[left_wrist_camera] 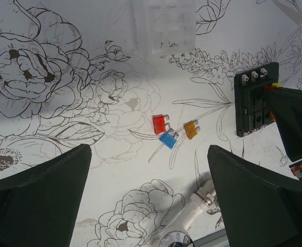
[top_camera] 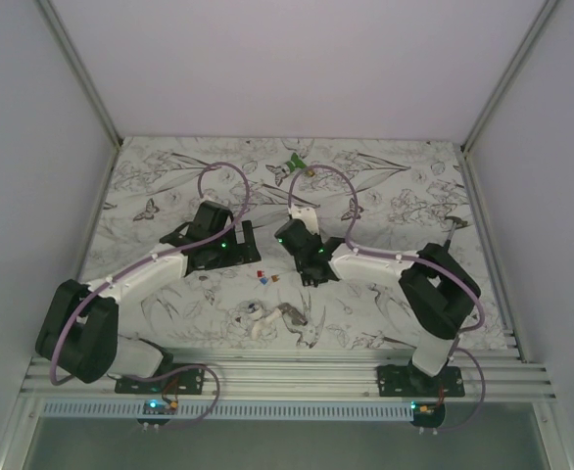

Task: Snap on the fuse box
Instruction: Install the fuse at the fuse box base.

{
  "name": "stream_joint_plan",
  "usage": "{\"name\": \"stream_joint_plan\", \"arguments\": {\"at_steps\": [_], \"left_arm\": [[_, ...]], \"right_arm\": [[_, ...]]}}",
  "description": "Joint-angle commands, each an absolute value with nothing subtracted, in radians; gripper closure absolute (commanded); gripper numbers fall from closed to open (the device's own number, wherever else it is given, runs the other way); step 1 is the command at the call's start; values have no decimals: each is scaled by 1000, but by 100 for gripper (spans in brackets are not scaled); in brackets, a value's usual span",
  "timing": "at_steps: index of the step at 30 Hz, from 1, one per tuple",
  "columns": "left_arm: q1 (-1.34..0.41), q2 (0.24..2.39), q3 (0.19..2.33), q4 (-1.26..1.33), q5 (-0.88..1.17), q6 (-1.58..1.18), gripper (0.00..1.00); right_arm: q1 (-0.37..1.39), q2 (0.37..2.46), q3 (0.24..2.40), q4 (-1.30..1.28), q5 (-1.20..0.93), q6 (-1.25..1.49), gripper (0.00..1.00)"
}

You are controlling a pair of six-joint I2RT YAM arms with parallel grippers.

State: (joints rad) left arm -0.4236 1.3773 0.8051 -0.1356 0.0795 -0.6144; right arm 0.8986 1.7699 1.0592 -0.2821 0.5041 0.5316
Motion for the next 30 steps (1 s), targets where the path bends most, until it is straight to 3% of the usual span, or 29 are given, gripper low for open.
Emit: {"name": "stream_joint_plan", "arguments": {"at_steps": [1, 18, 30], "left_arm": [[-416, 1355, 807, -169, 69, -628, 0], [-413, 1345, 803, -173, 61, -642, 0], [-413, 1339, 799, -176, 55, -651, 0]], "right_arm": [[873, 1863, 1076, -435, 439, 551, 100], [874, 1798, 1053, -546, 400, 533, 100], [875, 1949, 1073, -513, 379, 521, 100]]}}
